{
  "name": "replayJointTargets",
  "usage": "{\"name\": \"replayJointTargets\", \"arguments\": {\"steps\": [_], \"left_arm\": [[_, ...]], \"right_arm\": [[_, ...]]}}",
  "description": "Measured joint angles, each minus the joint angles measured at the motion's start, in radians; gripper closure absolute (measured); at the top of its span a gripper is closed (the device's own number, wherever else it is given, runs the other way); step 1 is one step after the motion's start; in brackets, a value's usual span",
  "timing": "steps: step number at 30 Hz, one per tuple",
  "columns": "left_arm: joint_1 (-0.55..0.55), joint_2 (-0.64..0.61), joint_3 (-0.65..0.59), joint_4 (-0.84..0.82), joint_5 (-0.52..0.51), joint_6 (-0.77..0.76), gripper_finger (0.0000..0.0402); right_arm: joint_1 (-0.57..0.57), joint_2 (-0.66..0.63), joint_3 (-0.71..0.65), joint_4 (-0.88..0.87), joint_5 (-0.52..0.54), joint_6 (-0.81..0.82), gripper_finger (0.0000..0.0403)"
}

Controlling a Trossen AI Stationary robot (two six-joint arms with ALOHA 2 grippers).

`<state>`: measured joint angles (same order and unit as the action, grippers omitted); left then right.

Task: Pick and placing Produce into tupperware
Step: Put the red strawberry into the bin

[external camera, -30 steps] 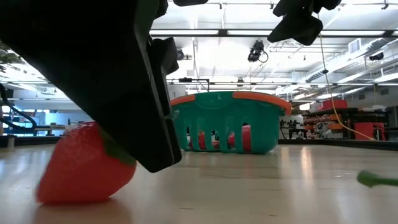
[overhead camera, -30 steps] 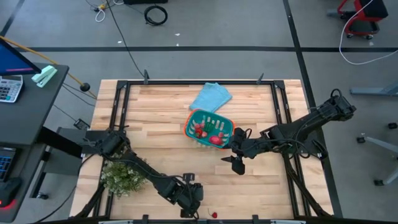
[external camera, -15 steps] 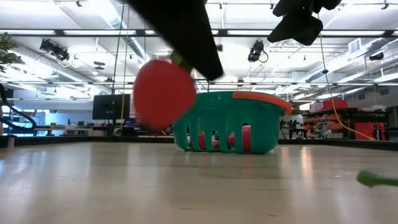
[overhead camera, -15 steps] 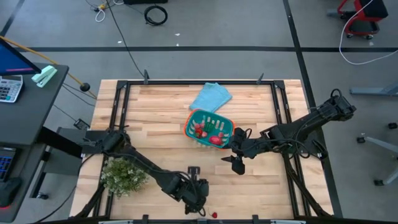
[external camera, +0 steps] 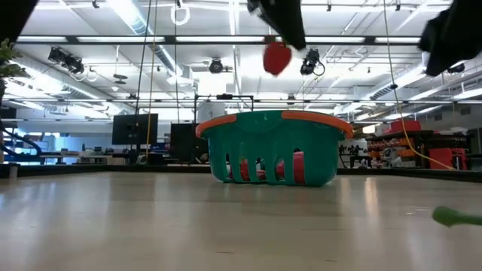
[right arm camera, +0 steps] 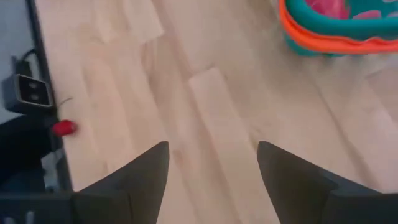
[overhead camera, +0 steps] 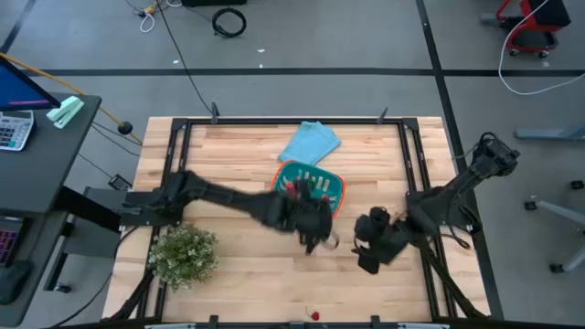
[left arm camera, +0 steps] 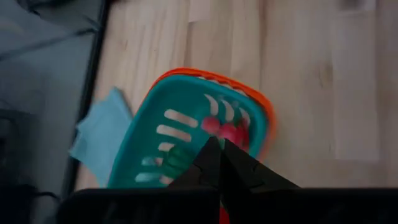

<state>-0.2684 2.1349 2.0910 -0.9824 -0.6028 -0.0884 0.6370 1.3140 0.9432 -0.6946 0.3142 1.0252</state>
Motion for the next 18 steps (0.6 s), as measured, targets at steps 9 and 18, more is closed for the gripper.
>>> {"name": "replayJointTargets", "arguments": {"steps": [9,18], "left_arm": [[0.226,0.034,-0.004,0.132,0.361,0.029,0.0386],[0.294,0.126,-0.004,0.13,0.447,-0.004,0.0321]], "right_arm": [[0.238,0.008,0.0,0.012,0.227,0.154,0.0149],[0.337,0.011,-0.001,0.043,0.414,0.213,0.0149]]}}
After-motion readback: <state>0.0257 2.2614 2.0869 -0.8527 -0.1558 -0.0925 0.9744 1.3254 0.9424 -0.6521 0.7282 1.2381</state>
